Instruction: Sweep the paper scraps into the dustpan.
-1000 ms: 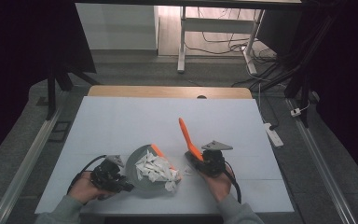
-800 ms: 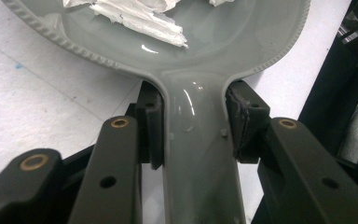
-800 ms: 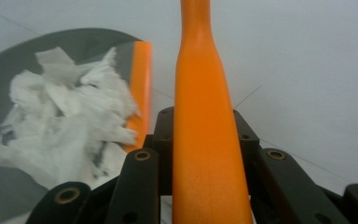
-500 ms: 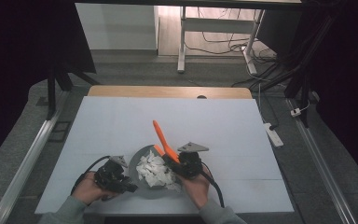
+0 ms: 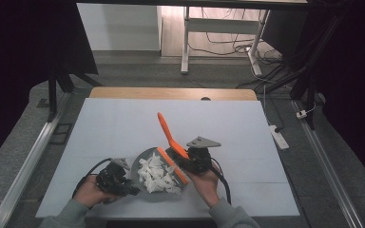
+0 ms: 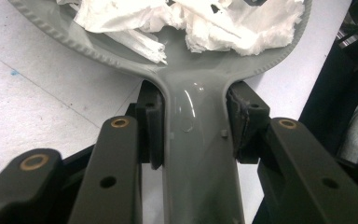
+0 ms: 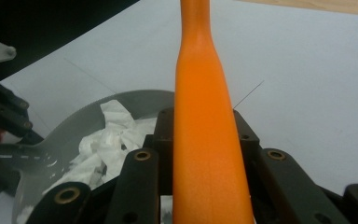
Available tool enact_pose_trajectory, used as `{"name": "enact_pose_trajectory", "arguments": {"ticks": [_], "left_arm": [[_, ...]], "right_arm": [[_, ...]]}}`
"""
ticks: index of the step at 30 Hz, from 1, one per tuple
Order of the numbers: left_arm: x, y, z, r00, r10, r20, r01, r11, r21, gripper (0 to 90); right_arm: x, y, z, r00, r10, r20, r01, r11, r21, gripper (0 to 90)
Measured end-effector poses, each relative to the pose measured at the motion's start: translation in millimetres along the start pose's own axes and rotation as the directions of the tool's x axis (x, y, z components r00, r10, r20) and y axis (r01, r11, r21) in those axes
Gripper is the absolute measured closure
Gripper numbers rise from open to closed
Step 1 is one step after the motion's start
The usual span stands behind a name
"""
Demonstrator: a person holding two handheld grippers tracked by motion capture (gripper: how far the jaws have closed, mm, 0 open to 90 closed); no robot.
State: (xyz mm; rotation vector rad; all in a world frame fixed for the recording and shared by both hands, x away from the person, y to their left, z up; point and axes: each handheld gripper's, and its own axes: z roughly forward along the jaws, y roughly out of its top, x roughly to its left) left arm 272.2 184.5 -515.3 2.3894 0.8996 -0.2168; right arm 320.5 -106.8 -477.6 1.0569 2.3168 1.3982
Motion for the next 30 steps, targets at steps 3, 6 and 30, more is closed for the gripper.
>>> {"name": "enact_pose_trajectory", "arguments": {"ticks": [3, 6, 30], "left_arm": [[0.4, 0.0, -0.1, 1.0, 0.0, 0.001, 0.0, 1.0, 0.0, 61.4], [1.0, -0.1, -0.3, 1.0, -0.002, 0.001, 0.002, 1.0, -0.002, 61.4], [5.3, 1.1, -0.7, 0.9999, -0.012, 0.003, 0.012, 0.9999, -0.008, 61.5]], "right_arm": [[-4.7, -2.1, -10.2, 0.9994, -0.027, -0.02, 0.027, 1.0, 0.008, 70.4], [-9.8, -6.3, -19.7, 0.9975, -0.047, -0.053, 0.048, 0.999, 0.015, 70.4], [11.2, -32.7, -42.8, 0.9535, -0.157, -0.258, 0.182, 0.98, 0.078, 70.5]]}}
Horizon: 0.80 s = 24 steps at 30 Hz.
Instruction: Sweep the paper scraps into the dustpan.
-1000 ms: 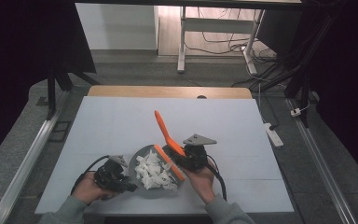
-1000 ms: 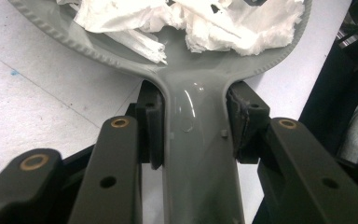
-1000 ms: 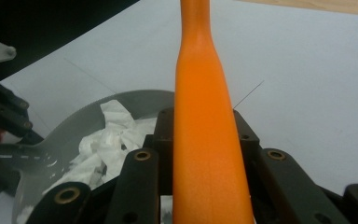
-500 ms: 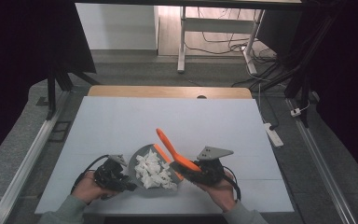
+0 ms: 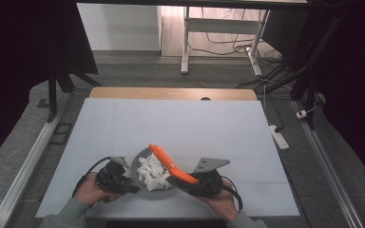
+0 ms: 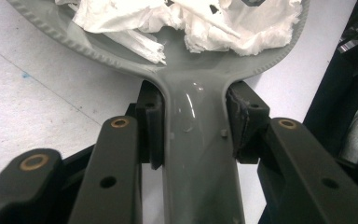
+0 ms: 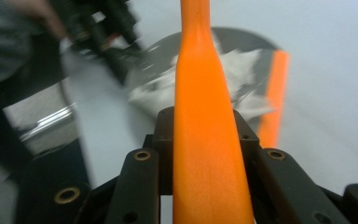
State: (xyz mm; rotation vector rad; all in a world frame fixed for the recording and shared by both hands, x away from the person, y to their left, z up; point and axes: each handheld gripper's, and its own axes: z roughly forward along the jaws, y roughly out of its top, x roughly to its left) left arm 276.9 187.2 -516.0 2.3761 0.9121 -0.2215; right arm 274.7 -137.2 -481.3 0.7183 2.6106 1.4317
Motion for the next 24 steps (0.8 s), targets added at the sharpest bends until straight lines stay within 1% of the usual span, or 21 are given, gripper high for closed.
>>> {"name": "enact_pose_trajectory", "arguments": {"ticks": [4, 5, 6, 7, 10, 12, 14, 15, 17, 19, 20, 24], "left_arm": [[0.4, -0.1, 0.1, 1.0, 0.0, 0.001, 0.0, 1.0, 0.001, 61.4], [0.6, -0.1, 0.1, 1.0, 0.0, 0.001, 0.0, 1.0, 0.001, 61.4], [1.1, -0.2, 0.0, 1.0, 0.002, 0.001, -0.002, 1.0, 0.002, 61.4], [1.3, -0.3, -0.1, 1.0, 0.002, 0.0, -0.002, 1.0, 0.003, 61.4], [1.3, -0.2, 0.3, 1.0, 0.001, 0.001, -0.001, 1.0, 0.002, 61.4], [1.1, -0.1, 0.6, 1.0, -0.001, 0.001, 0.001, 1.0, 0.002, 61.4], [1.0, -0.1, 0.4, 1.0, 0.001, 0.0, -0.001, 1.0, 0.003, 61.4], [1.0, -0.1, 0.3, 1.0, 0.0, 0.0, 0.0, 1.0, 0.002, 61.4], [1.0, -0.2, 0.1, 1.0, 0.0, -0.001, 0.0, 1.0, 0.002, 61.4], [1.0, -0.3, -0.1, 1.0, 0.001, -0.001, -0.001, 1.0, 0.0, 61.4], [1.0, -0.3, -0.1, 1.0, 0.001, -0.001, -0.001, 1.0, -0.001, 61.5], [0.2, -0.5, -0.8, 0.9999, 0.006, -0.009, -0.007, 0.9999, -0.016, 61.4]], "right_arm": [[-9.0, 9.7, 10.6, 0.9999, -0.002, 0.014, 0.002, 1.0, -0.027, 70.5], [-10.0, 11.2, 12.2, 0.9999, 0.002, 0.012, -0.001, 0.999, -0.034, 70.5], [-11.1, 12.3, 12.2, 0.9999, 0.013, -0.006, -0.013, 0.999, -0.049, 70.5], [-11.5, 13.5, 10.3, 0.9994, 0.025, -0.026, -0.027, 0.997, -0.07, 70.5], [-10.1, 20.0, -1.6, 0.9987, 0.026, -0.044, -0.031, 0.99, -0.135, 70.5], [-10.0, 25.5, -10.0, 0.9997, 0.013, -0.02, -0.016, 0.985, -0.172, 70.5], [-14.1, 29.5, -16.3, 0.9997, 0.022, -0.005, -0.022, 0.979, -0.203, 70.5], [-15.8, 30.2, -17.7, 0.9997, 0.024, 0.003, -0.023, 0.978, -0.207, 70.5], [-20.6, 30.6, -19.5, 0.9993, 0.031, 0.02, -0.025, 0.976, -0.214, 70.5], [-25.5, 28.7, -21.2, 0.9977, 0.041, 0.053, -0.029, 0.978, -0.209, 70.5], [-27.4, 27.6, -21.5, 0.997, 0.045, 0.062, -0.031, 0.978, -0.208, 70.5], [-37.8, 20.0, -24.7, 0.9905, 0.069, 0.118, -0.046, 0.98, -0.191, 70.5]]}}
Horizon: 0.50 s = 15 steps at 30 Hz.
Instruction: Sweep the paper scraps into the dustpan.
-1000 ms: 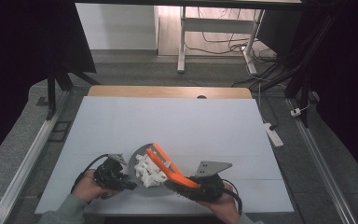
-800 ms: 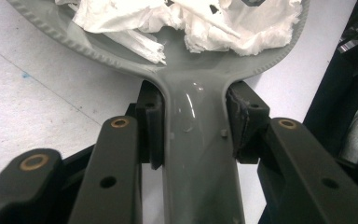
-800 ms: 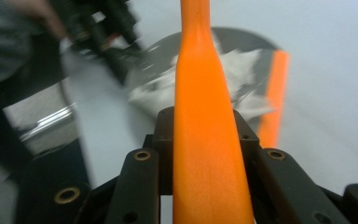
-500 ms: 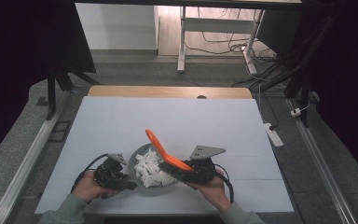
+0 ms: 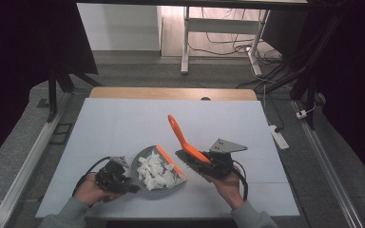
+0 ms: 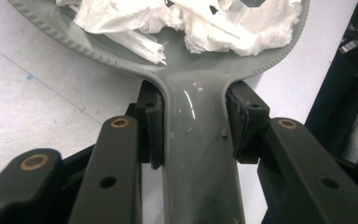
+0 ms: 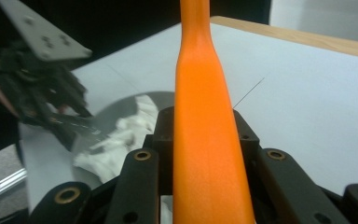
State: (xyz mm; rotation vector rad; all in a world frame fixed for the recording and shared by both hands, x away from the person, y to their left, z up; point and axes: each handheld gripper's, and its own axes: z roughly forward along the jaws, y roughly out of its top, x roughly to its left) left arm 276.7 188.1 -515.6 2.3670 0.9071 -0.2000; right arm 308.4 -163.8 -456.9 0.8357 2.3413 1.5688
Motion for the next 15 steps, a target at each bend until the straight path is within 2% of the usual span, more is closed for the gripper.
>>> {"name": "enact_pose_trajectory", "arguments": {"ticks": [6, 15], "left_arm": [[1.8, -1.2, -3.7, 0.9996, -0.02, -0.021, 0.019, 0.9992, -0.036, 61.5], [3.3, -3.1, -11.1, 0.9979, -0.05, -0.04, 0.046, 0.9933, -0.106, 61.5]], "right_arm": [[-13.0, -7.3, -5.0, 0.9985, 0.012, 0.053, -0.013, 1.0, 0.009, 70.5], [-25.2, -11.6, -15.3, 0.9938, 0.037, 0.105, -0.036, 0.999, -0.011, 70.5]]}}
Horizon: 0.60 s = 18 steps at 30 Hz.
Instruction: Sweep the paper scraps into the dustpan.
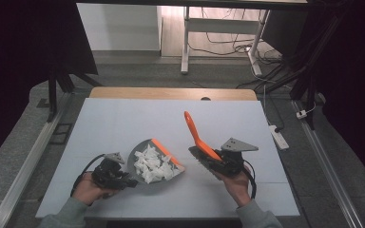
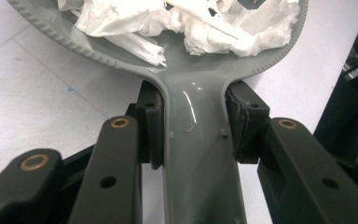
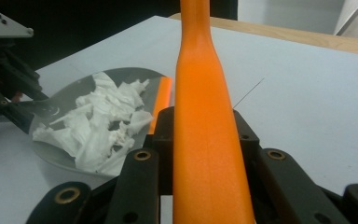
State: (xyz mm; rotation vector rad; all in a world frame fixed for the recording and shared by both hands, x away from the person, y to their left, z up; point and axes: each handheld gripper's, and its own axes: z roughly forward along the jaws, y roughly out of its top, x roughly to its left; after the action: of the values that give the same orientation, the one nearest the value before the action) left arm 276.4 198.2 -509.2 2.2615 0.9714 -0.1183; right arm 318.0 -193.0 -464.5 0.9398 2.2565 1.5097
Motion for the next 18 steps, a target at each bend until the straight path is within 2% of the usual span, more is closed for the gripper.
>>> {"name": "enact_pose_trajectory", "arguments": {"ticks": [5, 9, 18], "left_arm": [[0.0, -0.1, -3.6, 0.9998, -0.019, -0.009, 0.019, 0.9993, -0.032, 61.4], [-2.7, -1.0, -6.2, 0.9991, -0.025, -0.034, 0.023, 0.998, -0.058, 61.5], [-1.8, -2.2, -14.0, 0.9959, -0.07, -0.057, 0.063, 0.9897, -0.129, 61.4]], "right_arm": [[-3.9, -1.1, -3.5, 0.9998, 0.003, 0.019, -0.003, 1.0, -0.002, 70.5], [-6.8, -1.1, -7.8, 0.9997, 0.007, 0.023, -0.007, 1.0, -0.013, 70.5], [-11.3, 0.0, -16.3, 0.9992, 0.009, 0.039, -0.008, 1.0, -0.025, 70.5]]}}
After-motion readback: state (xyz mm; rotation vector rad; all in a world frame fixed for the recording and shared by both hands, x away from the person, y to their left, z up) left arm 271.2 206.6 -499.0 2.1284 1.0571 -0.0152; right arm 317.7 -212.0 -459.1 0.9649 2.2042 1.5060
